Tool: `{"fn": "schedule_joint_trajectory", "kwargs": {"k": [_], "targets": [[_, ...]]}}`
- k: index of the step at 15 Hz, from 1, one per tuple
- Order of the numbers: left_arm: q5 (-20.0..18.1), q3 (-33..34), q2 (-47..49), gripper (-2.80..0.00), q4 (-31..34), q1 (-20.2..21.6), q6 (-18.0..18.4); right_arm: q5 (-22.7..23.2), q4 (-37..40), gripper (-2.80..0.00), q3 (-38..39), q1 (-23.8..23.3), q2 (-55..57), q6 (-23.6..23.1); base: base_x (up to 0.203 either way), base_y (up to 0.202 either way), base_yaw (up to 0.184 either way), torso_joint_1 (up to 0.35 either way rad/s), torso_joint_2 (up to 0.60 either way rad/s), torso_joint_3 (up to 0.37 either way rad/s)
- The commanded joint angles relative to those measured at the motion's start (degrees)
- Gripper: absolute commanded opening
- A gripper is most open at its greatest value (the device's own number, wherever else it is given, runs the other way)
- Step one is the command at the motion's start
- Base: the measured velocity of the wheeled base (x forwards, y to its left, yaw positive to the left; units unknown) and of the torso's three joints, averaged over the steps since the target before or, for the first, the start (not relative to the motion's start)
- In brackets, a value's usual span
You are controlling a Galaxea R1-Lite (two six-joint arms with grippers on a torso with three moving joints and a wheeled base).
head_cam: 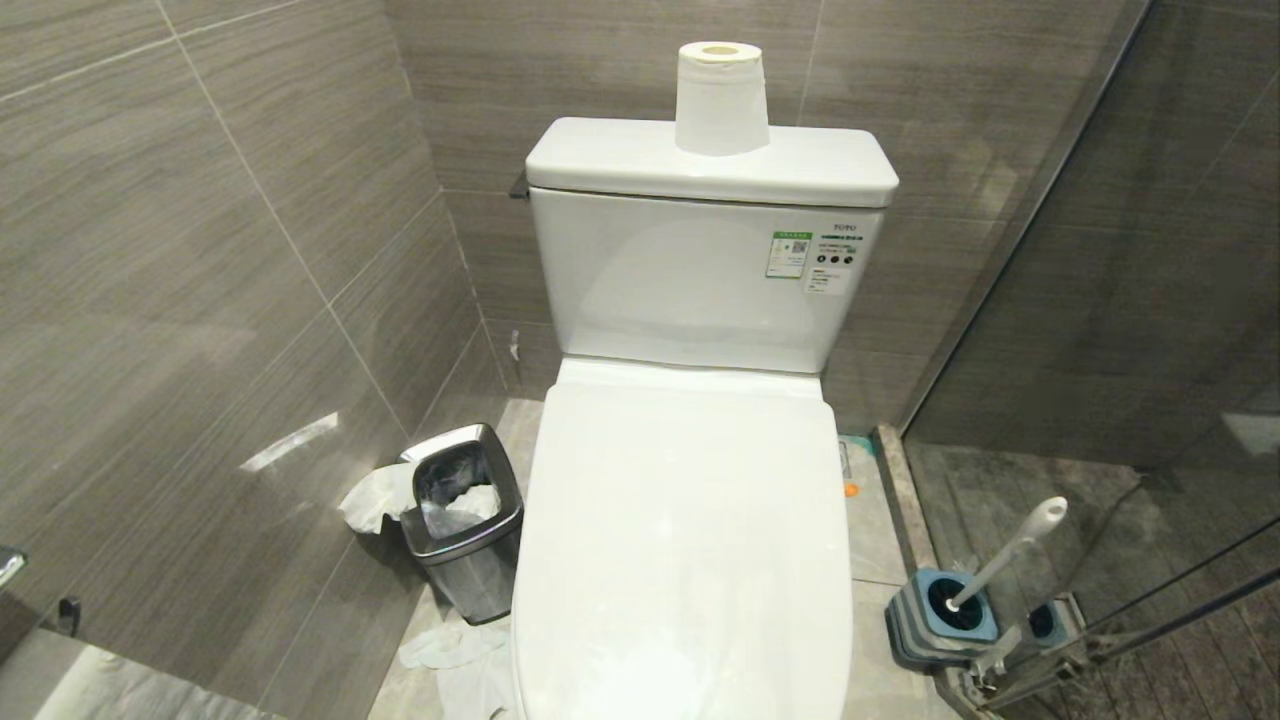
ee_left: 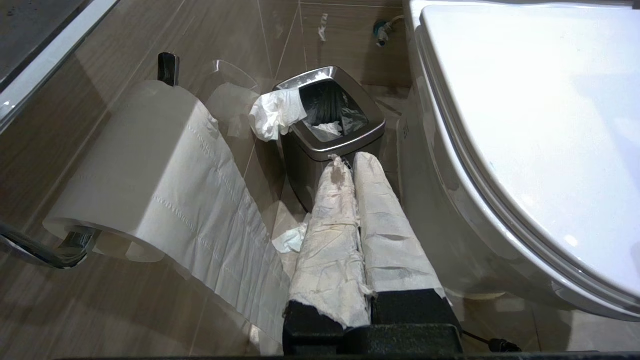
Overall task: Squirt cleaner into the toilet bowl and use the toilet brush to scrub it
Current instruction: Use the left hand to lift the toilet lid slightly
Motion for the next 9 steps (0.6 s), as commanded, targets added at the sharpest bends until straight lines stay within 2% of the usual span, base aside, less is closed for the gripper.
{"fn": "schedule_joint_trajectory", "kwargs": {"k": [1, 9], "targets": [[0.0, 0.1, 0.1, -2.8, 0.0, 0.0, 0.0, 0.0, 0.0, -2.8, 0.0, 0.0, 0.0, 0.0, 0.0, 0.0, 0.0, 0.0, 0.0, 0.0], [0.0, 0.1, 0.1, -2.8, 0.0, 0.0, 0.0, 0.0, 0.0, -2.8, 0.0, 0.0, 0.0, 0.0, 0.0, 0.0, 0.0, 0.0, 0.0, 0.0]]}}
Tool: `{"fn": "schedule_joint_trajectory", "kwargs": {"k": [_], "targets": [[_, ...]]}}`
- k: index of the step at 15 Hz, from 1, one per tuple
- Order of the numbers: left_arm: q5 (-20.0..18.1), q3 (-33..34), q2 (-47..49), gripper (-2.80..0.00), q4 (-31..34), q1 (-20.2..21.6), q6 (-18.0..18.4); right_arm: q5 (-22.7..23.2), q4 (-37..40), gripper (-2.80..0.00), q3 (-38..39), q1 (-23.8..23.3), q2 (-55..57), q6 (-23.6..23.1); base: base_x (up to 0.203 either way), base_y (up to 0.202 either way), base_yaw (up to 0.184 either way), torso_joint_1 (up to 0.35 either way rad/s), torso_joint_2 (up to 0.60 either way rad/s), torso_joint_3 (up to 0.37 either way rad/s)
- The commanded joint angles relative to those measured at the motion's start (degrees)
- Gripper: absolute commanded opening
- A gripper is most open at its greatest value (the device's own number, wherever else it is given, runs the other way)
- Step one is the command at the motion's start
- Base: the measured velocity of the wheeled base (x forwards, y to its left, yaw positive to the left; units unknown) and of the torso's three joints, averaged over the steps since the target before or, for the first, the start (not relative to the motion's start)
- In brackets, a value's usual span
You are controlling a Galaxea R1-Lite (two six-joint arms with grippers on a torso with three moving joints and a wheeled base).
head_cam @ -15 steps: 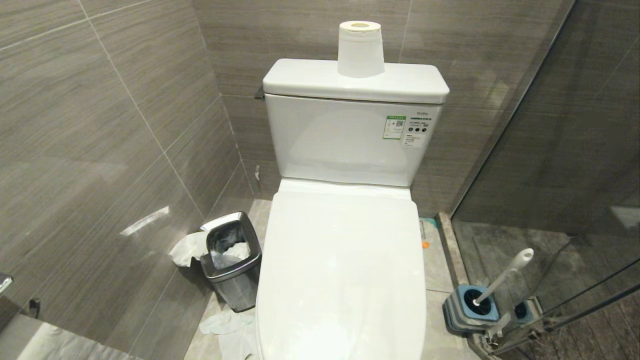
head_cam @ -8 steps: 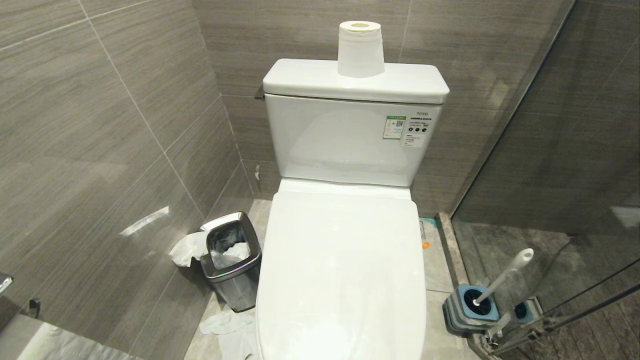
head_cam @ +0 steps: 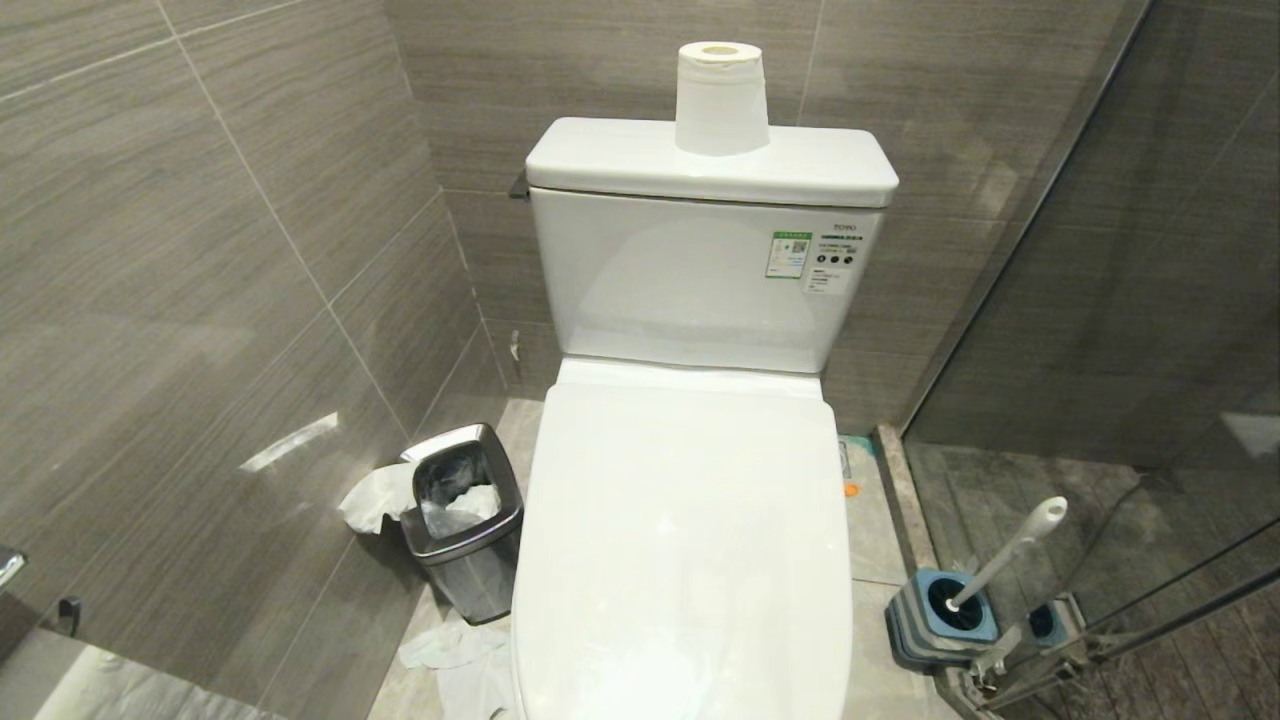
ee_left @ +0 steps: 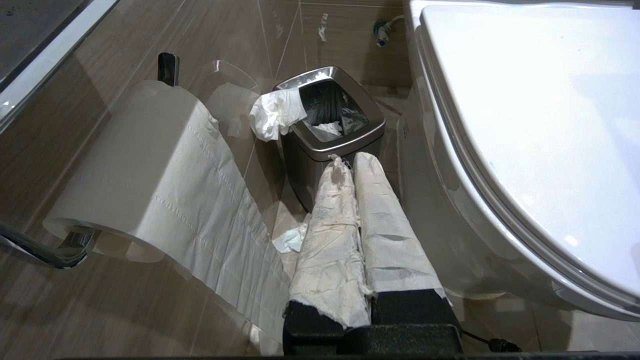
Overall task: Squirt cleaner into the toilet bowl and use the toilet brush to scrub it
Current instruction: Use the left hand to lift the toilet lid slightly
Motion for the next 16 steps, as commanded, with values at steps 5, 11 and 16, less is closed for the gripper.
{"fn": "schedule_joint_trajectory", "kwargs": {"k": [5, 11, 16], "targets": [[0.0, 0.1, 0.1, -2.8, 0.0, 0.0, 0.0, 0.0, 0.0, -2.8, 0.0, 0.0, 0.0, 0.0, 0.0, 0.0, 0.0, 0.0, 0.0, 0.0], [0.0, 0.1, 0.1, -2.8, 0.0, 0.0, 0.0, 0.0, 0.0, -2.8, 0.0, 0.0, 0.0, 0.0, 0.0, 0.0, 0.0, 0.0, 0.0, 0.0], [0.0, 0.1, 0.1, -2.8, 0.0, 0.0, 0.0, 0.0, 0.0, -2.8, 0.0, 0.0, 0.0, 0.0, 0.0, 0.0, 0.0, 0.0, 0.0, 0.0]]}}
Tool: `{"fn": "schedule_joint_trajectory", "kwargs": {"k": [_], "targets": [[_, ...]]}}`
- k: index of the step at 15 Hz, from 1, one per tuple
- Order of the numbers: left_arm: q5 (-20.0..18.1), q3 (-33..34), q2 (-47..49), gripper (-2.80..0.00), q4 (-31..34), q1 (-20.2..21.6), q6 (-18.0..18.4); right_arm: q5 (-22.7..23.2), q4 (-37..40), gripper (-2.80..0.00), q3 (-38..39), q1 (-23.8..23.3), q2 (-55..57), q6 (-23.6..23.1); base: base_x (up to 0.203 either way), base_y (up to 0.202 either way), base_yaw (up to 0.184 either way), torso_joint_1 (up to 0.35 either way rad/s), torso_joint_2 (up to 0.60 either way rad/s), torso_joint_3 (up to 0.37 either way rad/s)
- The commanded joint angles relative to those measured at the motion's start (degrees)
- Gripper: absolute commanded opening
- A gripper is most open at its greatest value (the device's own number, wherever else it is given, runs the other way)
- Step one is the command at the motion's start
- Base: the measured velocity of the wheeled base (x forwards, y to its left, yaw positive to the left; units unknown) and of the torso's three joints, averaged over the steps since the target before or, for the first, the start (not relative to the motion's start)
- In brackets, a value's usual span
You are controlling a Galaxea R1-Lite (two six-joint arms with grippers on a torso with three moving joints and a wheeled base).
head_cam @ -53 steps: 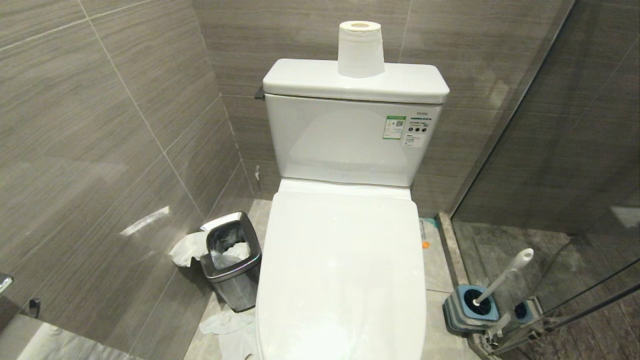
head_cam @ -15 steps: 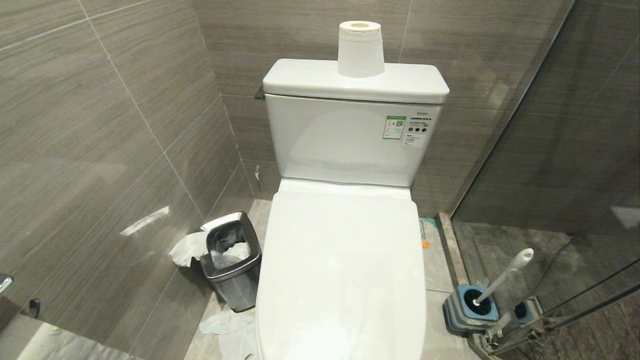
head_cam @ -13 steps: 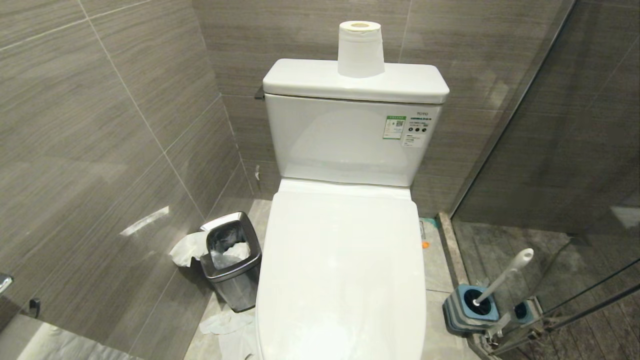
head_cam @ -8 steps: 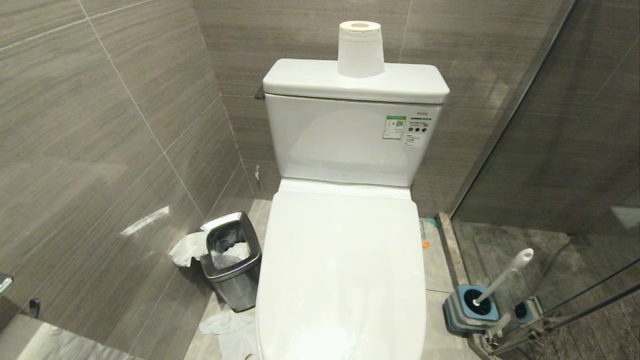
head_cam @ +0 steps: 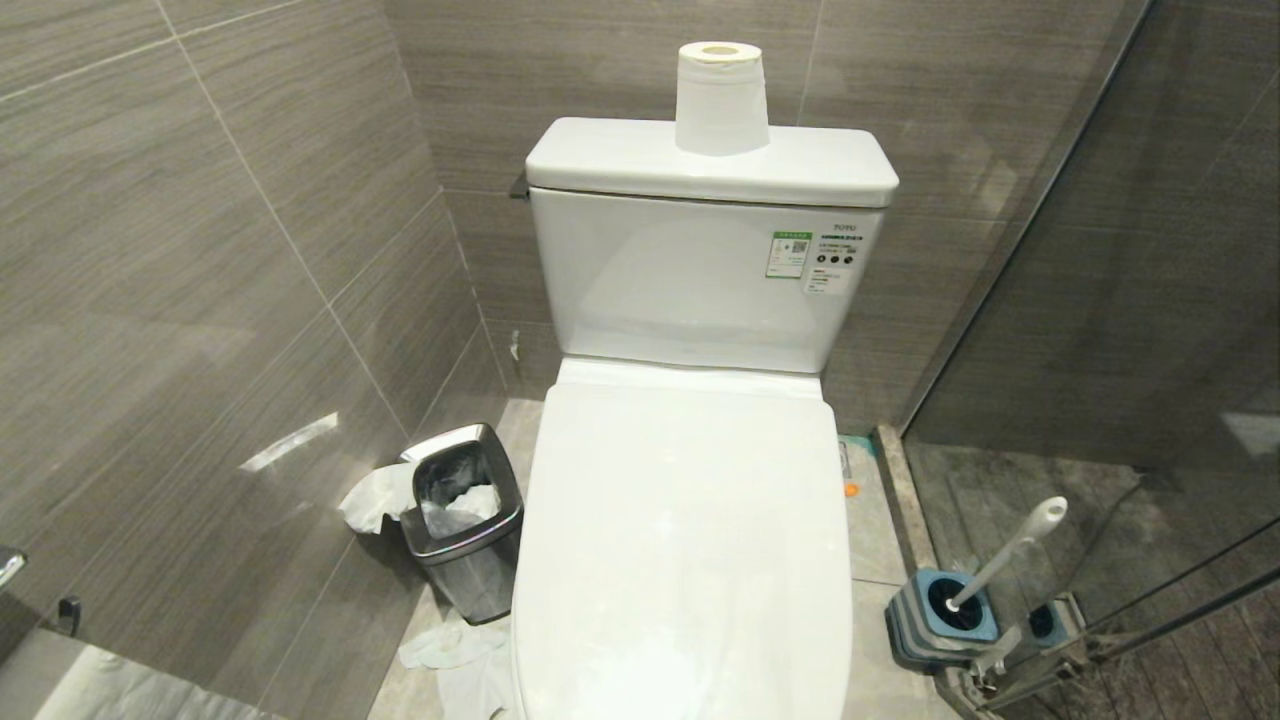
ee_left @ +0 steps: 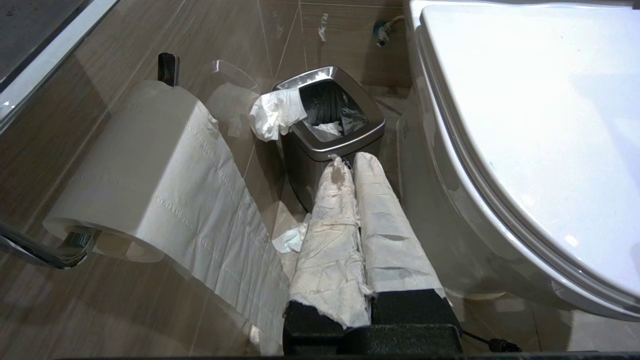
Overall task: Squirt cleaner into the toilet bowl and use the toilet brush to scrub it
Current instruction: Use the left hand to lift the toilet lid slightly
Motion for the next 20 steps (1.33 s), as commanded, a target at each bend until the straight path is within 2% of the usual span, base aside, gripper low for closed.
{"fn": "schedule_joint_trajectory", "kwargs": {"k": [1, 13, 15, 17, 20], "targets": [[0.0, 0.1, 0.1, -2.8, 0.0, 0.0, 0.0, 0.0, 0.0, -2.8, 0.0, 0.0, 0.0, 0.0, 0.0, 0.0, 0.0, 0.0, 0.0, 0.0], [0.1, 0.0, 0.1, -2.8, 0.2, 0.0, 0.5, 0.0, 0.0, -2.8, 0.0, 0.0, 0.0, 0.0, 0.0, 0.0, 0.0, 0.0, 0.0, 0.0], [-0.4, -0.8, 0.1, -2.8, 0.4, 0.0, 3.7, 0.0, 0.0, -2.8, 0.0, 0.0, 0.0, 0.0, 0.0, 0.0, 0.0, 0.0, 0.0, 0.0], [-0.9, -4.5, 0.5, -2.8, 2.4, 0.0, 7.3, 0.0, 0.0, -2.8, 0.0, 0.0, 0.0, 0.0, 0.0, 0.0, 0.0, 0.0, 0.0, 0.0], [-2.9, -13.2, 2.5, -2.8, 10.8, 0.0, 11.5, 0.0, 0.0, -2.8, 0.0, 0.0, 0.0, 0.0, 0.0, 0.0, 0.0, 0.0, 0.0, 0.0]]}}
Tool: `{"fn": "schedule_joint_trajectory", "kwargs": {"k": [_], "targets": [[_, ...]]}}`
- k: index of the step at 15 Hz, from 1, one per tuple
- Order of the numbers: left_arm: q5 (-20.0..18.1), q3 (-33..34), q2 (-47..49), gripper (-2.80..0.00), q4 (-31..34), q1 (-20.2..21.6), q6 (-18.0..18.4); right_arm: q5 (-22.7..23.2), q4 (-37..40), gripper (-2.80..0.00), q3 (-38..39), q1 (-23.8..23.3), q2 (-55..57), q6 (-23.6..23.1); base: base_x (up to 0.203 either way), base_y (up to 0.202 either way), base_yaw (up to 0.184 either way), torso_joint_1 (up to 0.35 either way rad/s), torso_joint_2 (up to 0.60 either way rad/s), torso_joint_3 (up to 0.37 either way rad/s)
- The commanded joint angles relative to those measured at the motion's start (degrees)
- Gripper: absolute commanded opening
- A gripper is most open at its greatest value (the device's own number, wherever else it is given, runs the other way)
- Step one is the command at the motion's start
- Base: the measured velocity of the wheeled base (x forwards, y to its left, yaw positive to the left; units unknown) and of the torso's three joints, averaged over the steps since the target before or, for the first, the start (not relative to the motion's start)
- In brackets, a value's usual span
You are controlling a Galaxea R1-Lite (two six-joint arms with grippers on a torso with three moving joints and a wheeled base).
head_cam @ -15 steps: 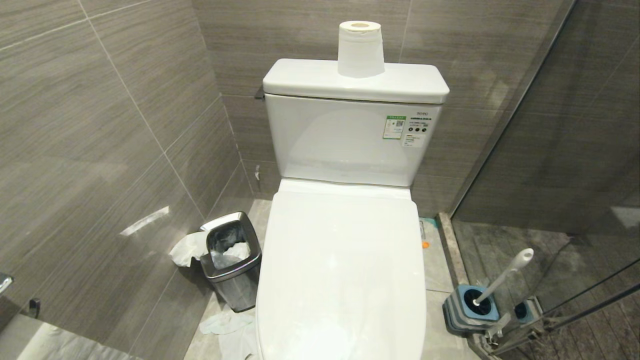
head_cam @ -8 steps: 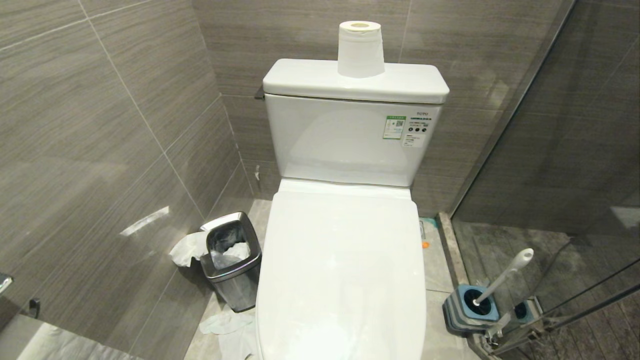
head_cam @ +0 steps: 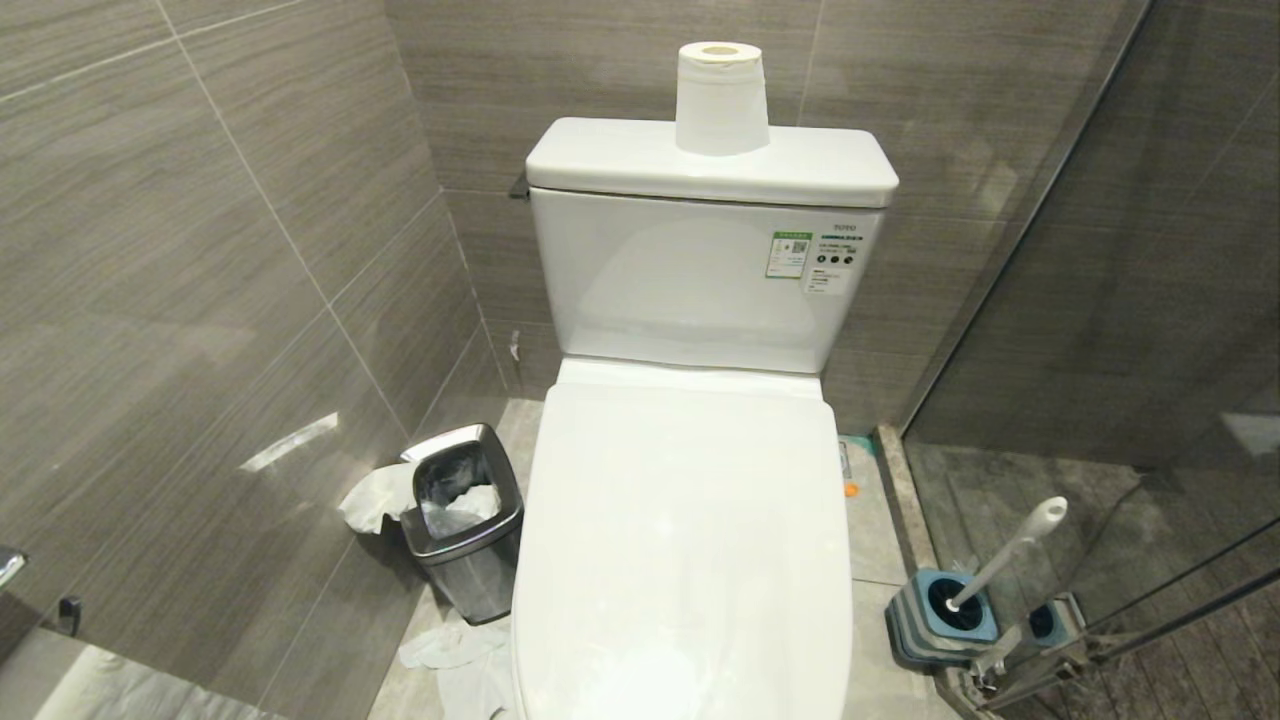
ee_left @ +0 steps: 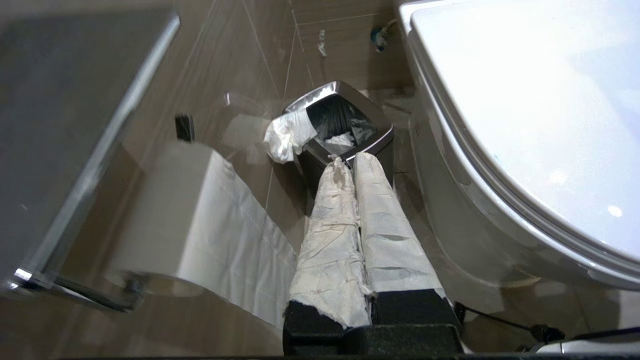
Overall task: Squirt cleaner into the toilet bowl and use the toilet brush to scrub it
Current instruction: Use the left hand to lift the toilet lid slightly
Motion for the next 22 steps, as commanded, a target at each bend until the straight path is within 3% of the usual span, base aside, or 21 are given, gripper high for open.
{"fn": "schedule_joint_trajectory", "kwargs": {"k": [1, 4, 7, 13, 19, 22], "targets": [[-0.6, -6.4, 2.6, -2.8, 5.9, 0.0, 3.1, 0.0, 0.0, -2.8, 0.0, 0.0, 0.0, 0.0, 0.0, 0.0, 0.0, 0.0, 0.0, 0.0], [-2.0, -12.5, 10.2, -2.8, 8.7, 0.1, 6.6, 0.0, 0.0, -2.8, 0.0, 0.0, 0.0, 0.0, 0.0, 0.0, 0.0, 0.0, 0.0, 0.0], [-3.7, -20.8, 21.1, -2.8, 9.0, 0.3, 7.7, 0.0, 0.0, -2.8, 0.0, 0.0, 0.0, 0.0, 0.0, 0.0, 0.0, 0.0, 0.0, 0.0], [-4.1, -37.5, 42.4, -2.8, 9.2, 0.1, 12.2, 0.0, 0.0, -2.8, 0.0, 0.0, 0.0, 0.0, 0.0, 0.0, 0.0, 0.0, 0.0, 0.0], [-3.4, -43.0, 53.8, -2.8, 9.3, -10.9, 13.9, 0.0, 0.0, -2.8, 0.0, 0.0, 0.0, 0.0, 0.0, 0.0, 0.0, 0.0, 0.0, 0.0], [-3.3, -42.7, 57.9, -2.8, 9.5, -12.7, 13.9, 0.0, 0.0, -2.8, 0.0, 0.0, 0.0, 0.0, 0.0, 0.0, 0.0, 0.0, 0.0, 0.0]]}}
